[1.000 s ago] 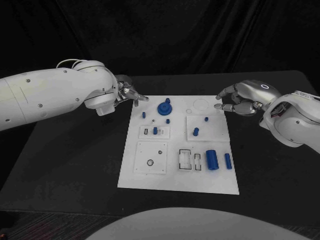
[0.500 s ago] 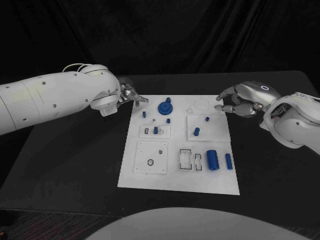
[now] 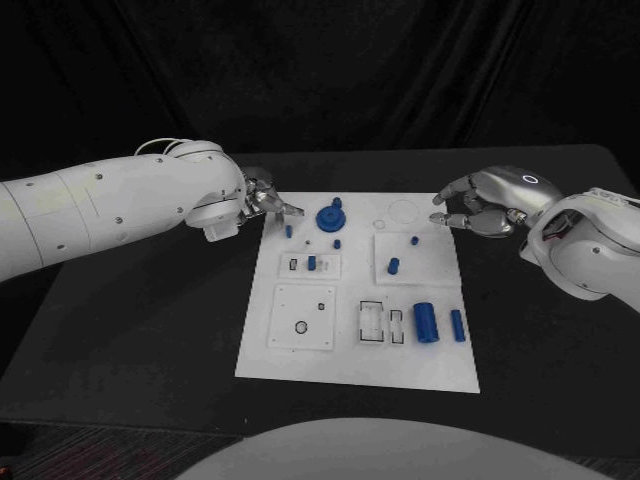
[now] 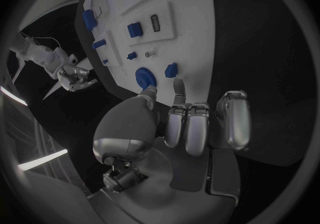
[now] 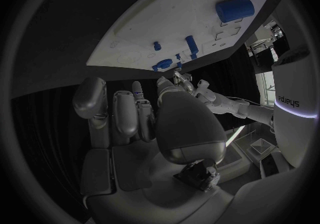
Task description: Assemble the parts on the task board
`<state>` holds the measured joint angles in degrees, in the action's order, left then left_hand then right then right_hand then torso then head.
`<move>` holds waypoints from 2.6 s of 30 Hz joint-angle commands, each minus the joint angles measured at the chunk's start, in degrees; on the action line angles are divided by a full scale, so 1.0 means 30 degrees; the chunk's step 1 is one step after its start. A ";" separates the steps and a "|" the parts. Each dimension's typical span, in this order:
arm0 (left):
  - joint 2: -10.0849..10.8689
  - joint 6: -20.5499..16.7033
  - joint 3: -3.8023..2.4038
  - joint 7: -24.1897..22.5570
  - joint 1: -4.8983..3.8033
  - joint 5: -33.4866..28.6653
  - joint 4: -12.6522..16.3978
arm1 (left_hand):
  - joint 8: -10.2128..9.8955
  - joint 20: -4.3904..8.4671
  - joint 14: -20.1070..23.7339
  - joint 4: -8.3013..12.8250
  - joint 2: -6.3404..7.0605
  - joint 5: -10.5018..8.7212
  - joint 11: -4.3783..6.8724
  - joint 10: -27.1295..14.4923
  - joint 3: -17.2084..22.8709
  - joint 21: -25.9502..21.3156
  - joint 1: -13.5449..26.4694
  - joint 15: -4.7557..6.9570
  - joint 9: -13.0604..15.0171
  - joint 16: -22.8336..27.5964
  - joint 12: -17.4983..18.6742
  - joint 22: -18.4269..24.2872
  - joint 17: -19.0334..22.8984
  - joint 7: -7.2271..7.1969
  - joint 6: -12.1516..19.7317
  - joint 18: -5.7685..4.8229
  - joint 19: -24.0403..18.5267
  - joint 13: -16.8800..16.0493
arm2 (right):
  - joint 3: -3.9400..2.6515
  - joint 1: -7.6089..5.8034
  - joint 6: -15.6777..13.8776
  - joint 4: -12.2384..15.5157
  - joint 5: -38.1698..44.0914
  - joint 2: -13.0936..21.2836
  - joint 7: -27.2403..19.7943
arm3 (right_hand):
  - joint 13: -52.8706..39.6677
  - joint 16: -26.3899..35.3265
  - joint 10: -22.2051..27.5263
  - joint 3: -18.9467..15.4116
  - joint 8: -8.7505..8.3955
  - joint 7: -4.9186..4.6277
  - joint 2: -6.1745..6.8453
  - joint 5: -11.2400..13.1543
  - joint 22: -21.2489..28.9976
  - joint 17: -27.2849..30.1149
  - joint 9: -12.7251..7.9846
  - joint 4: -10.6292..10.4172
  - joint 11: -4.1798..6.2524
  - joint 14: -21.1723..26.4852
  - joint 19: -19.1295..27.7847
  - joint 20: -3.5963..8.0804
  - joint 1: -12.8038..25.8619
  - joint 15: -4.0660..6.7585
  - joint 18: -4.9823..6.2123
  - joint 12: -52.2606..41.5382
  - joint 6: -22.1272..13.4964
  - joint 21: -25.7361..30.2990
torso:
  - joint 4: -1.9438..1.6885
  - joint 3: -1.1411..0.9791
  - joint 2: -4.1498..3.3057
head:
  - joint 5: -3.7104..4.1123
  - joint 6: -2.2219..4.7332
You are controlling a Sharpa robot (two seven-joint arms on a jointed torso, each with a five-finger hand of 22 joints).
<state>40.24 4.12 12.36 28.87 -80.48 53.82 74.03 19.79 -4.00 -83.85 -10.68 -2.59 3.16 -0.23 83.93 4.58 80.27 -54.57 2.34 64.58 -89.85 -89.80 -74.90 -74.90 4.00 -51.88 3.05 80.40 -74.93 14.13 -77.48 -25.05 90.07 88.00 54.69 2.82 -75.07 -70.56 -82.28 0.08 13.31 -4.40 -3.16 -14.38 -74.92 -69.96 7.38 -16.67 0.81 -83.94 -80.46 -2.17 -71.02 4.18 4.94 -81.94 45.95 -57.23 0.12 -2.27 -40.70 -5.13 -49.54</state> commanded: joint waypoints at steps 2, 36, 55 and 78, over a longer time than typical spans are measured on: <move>0.0022 0.0509 -0.0017 -0.0491 0.0064 -0.0052 0.0147 | -0.0046 -0.0149 -0.2051 -0.0024 0.0005 -0.0107 -0.0099 0.2025 -0.0104 -0.0103 0.0181 -0.0141 0.0013 -0.0051 -0.0066 -0.3360 -0.5032 0.0055 0.0006 0.0017 -0.0004 -0.5023 | -0.0009 0.0046 0.0049 0.0049 0.0111 0.0037 0.0108 | -0.1102 0.0085 0.0103 0.0002 -0.0097 -0.0050 -0.0031 -0.0123 -0.2461 0.0004 -0.0037 0.0033 -0.0011 -0.0315 0.0126 -0.0045 -0.0190 -0.0004 0.0269 0.0067 0.0129 0.0098 | -0.0037 -0.0008 -0.0021 | 0.0016 0.0023; -0.0073 0.1059 -0.0015 -0.0433 0.0421 -0.0052 0.0021 | -0.0152 -0.0219 -0.2051 0.0772 -0.0464 0.2349 -0.0099 0.2025 0.0253 -0.0468 -0.1496 -0.0178 0.0034 -0.0051 -0.0066 -0.3436 -0.5032 0.0016 0.0114 0.0098 -0.0285 -0.5023 | -0.0009 0.0076 0.0058 0.0030 0.0112 0.0073 0.0107 | -0.1096 0.0101 0.0101 0.0001 -0.0101 -0.0051 -0.0049 -0.0177 -0.2460 0.0022 -0.0059 0.0035 -0.0010 -0.0319 0.0120 -0.0043 -0.0212 -0.0002 0.0270 0.0072 0.0149 0.0110 | -0.0034 0.0005 -0.0014 | 0.0040 -0.0060; -0.0014 0.0606 -0.0015 -0.1244 0.0449 -0.0052 -0.0013 | -0.0237 0.0058 -0.2051 0.2700 0.0178 0.6421 0.0188 0.2025 0.4331 -0.0623 -0.2676 0.0087 -0.0111 -0.0051 -0.0066 -0.3543 -0.5032 -0.0319 -0.0202 0.0121 -0.0275 -0.5023 | -0.0009 0.0087 0.0099 0.0012 0.0114 0.0093 0.0194 | -0.1072 0.0118 0.0116 0.0010 -0.0104 -0.0052 -0.0062 -0.0211 -0.2449 0.0041 -0.0073 0.0046 -0.0009 -0.0319 0.0130 -0.0043 -0.0245 -0.0001 0.0279 0.0090 0.0160 0.0164 | -0.0035 -0.0014 0.0000 | 0.0043 -0.0152; 0.1420 0.0803 -0.0021 -0.0742 0.0405 -0.0053 0.1997 | 0.0187 0.0153 -0.2051 0.4609 0.1703 0.6949 0.0349 0.2025 0.9939 -0.0676 -0.1006 0.0215 0.0357 -0.0051 -0.0066 -0.3538 -0.5032 -0.0449 -0.0741 0.0112 -0.0239 -0.5023 | -0.0009 0.0110 0.0217 0.0057 0.0114 0.0196 0.0364 | -0.1028 0.0182 0.0141 0.0063 -0.0117 -0.0057 -0.0114 -0.0308 -0.2426 0.0106 -0.0107 0.0080 -0.0010 -0.0307 0.0152 -0.0042 -0.0376 -0.0001 0.0296 0.0124 0.0175 0.0278 | -0.0057 -0.0008 -0.0006 | 0.0046 -0.0152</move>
<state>44.31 5.64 12.34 26.09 -79.21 53.84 79.16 19.97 -3.97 -84.05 0.87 2.23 24.25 0.49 84.03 31.81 78.63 -58.02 2.56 65.57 -89.85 -89.80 -74.94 -74.95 2.97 -53.97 3.06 79.58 -74.93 14.14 -77.28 -24.77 90.09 88.01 55.17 2.94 -75.06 -70.32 -82.28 0.08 13.31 -4.60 -3.41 -15.04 -74.93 -69.69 7.13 -16.67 0.81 -83.94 -80.46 -2.16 -71.27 4.18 4.94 -81.94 46.15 -56.79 -0.02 -2.30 -40.73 -4.90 -50.01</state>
